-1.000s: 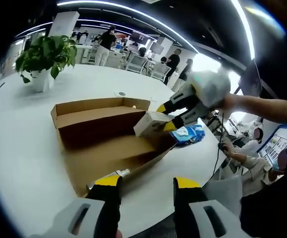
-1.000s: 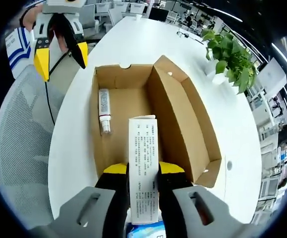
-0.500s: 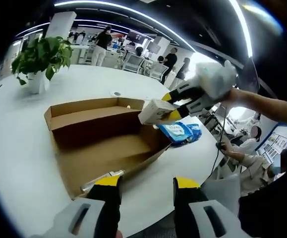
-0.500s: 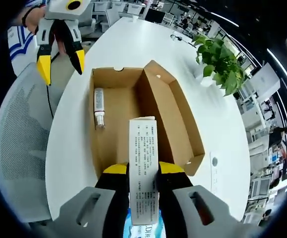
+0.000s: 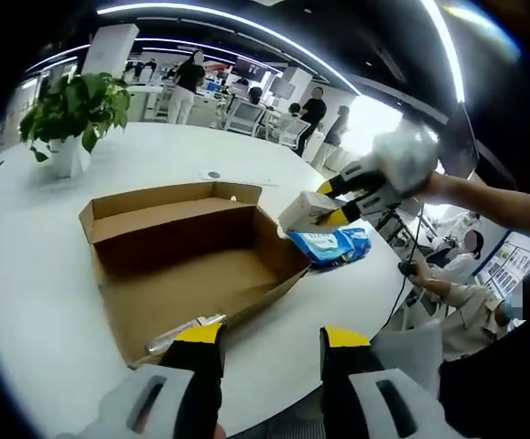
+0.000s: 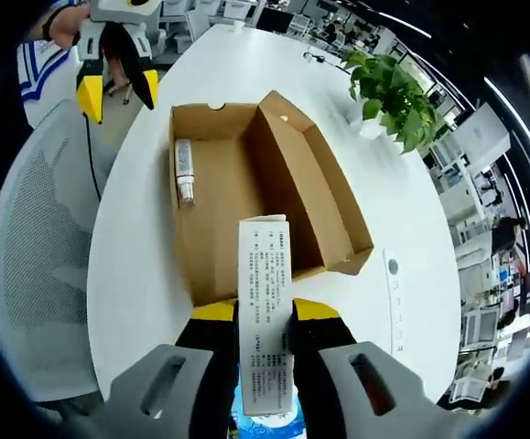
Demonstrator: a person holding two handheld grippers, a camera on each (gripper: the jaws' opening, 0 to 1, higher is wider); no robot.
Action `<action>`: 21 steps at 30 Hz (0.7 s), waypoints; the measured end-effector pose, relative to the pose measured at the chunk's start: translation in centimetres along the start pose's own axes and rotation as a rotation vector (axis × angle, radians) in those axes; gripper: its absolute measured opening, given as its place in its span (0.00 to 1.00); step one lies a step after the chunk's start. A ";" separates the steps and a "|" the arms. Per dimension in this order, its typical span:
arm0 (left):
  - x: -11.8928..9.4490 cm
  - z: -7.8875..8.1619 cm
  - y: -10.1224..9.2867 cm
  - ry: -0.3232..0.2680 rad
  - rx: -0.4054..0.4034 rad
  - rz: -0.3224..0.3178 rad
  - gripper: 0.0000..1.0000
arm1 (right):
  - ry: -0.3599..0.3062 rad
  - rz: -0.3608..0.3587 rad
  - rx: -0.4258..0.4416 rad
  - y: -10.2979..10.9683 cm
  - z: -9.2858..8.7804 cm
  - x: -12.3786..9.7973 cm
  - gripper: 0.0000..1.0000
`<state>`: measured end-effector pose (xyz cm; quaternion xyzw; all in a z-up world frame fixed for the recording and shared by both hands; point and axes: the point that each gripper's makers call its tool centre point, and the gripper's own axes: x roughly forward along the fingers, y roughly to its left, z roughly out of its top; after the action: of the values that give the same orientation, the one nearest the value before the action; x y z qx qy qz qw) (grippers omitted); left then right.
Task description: Operate the shoe box by opening the lid, removing the specified soft item, and placing it in the target area until the item is outside and the box remains undamaged.
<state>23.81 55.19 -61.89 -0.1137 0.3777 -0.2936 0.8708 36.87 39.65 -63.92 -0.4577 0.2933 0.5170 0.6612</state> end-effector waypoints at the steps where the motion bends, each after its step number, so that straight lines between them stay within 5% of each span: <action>1: 0.0 0.0 0.0 0.000 -0.001 0.001 0.42 | 0.000 -0.002 0.008 0.0 -0.3 -0.2 0.19; 21: 0.5 0.4 -2.6 0.026 0.041 0.003 0.42 | 0.034 -0.066 0.120 0.6 -8.8 -4.6 0.19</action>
<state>23.32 52.79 -60.81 -0.0914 0.3831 -0.3016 0.8683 35.71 29.74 -63.76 -0.4353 0.3197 0.4684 0.6992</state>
